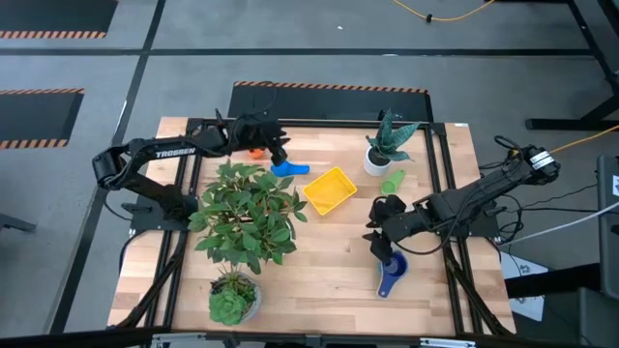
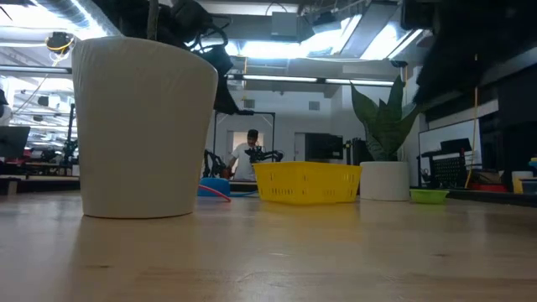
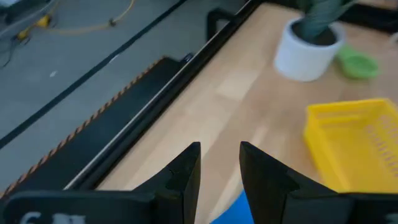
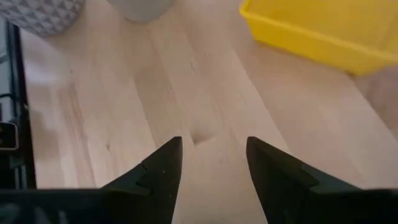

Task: Nest measuring cups in basket
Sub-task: Stack the orange measuring cup on top of the dark blue measuring cup

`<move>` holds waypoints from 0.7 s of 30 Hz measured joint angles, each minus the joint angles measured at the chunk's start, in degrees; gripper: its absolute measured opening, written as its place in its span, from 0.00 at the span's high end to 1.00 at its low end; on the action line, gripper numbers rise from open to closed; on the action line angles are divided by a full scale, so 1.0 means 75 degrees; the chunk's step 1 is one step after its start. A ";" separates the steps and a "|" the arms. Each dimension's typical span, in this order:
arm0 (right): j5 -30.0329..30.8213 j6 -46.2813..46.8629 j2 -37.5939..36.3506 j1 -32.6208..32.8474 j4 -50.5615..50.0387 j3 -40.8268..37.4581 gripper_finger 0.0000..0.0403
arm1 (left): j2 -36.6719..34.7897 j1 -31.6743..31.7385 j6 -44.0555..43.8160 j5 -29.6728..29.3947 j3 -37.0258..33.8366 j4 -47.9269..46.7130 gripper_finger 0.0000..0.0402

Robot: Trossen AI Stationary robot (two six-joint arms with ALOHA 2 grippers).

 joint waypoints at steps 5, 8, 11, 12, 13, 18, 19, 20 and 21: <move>-0.0005 -0.0651 0.0000 -0.0132 0.0360 0.0000 0.54 | 0.0000 0.0466 0.0002 -0.0002 0.0436 -0.1536 0.74; -0.0008 -0.0879 0.0000 -0.0190 0.0417 0.0000 0.54 | 0.0000 0.0669 0.0002 -0.0002 0.0529 -0.2340 0.74; -0.0008 -0.1028 0.0000 -0.0196 0.0438 0.0000 0.54 | 0.0000 0.0845 0.0018 -0.0003 0.0531 -0.2971 0.74; -0.0008 -0.1091 0.0000 -0.0196 0.0448 0.0000 0.54 | 0.0000 0.0909 0.0021 -0.0023 0.0533 -0.3169 0.74; -0.0008 -0.1148 0.0000 -0.0196 0.0449 0.0000 0.54 | 0.0000 0.0970 0.0026 -0.0052 0.0533 -0.3358 0.74; -0.0011 -0.1179 0.0000 -0.0196 0.0449 0.0000 0.54 | 0.0000 0.1203 0.0032 -0.0066 0.0533 -0.3642 0.74; -0.0011 -0.1179 0.0000 -0.0196 0.0449 0.0000 0.54 | 0.0000 0.1243 0.0032 -0.0063 0.0533 -0.3638 0.74; -0.0011 -0.1179 0.0000 -0.0196 0.0449 0.0000 0.54 | 0.0000 0.1287 0.0034 -0.0062 0.0533 -0.3637 0.74; -0.0013 -0.1179 0.0000 -0.0195 0.0449 0.0000 0.54 | 0.0000 0.1321 0.0042 -0.0065 0.0533 -0.3630 0.74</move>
